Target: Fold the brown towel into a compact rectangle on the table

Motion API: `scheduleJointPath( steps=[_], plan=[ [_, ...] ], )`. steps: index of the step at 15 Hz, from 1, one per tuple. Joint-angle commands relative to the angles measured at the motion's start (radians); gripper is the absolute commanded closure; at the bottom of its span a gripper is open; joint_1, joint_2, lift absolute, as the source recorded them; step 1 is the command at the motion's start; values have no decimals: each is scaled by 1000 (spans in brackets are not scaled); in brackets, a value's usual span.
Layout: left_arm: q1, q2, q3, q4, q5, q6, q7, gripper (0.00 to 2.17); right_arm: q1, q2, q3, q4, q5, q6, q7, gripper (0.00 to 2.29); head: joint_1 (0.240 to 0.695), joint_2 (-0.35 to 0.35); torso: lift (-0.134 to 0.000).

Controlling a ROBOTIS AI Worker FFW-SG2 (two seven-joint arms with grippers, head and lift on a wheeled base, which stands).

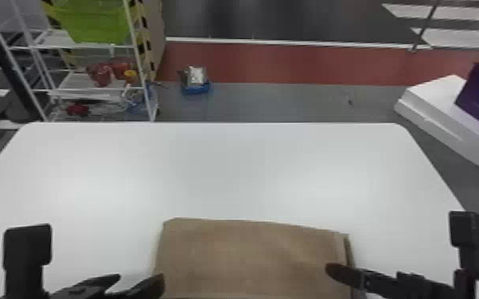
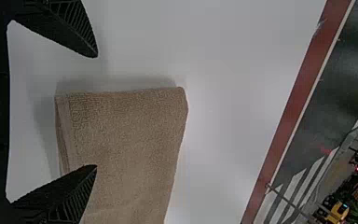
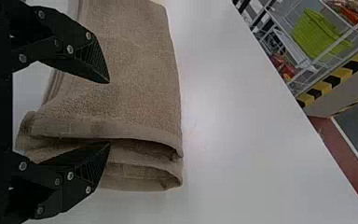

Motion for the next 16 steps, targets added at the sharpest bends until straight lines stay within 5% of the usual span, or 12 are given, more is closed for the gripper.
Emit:
scheduleJointPath(
  steps=[1,16],
  plan=[
    [-4,-3,-3,4,0,1,0,33,-1,1,2,-8,-20,2,0,488,695,-41,-123],
    [7,-3,-3,-2,1,1,-9,33,-34,1,-26,127,29,-71,7,498,695,-76,-123]
  ],
)
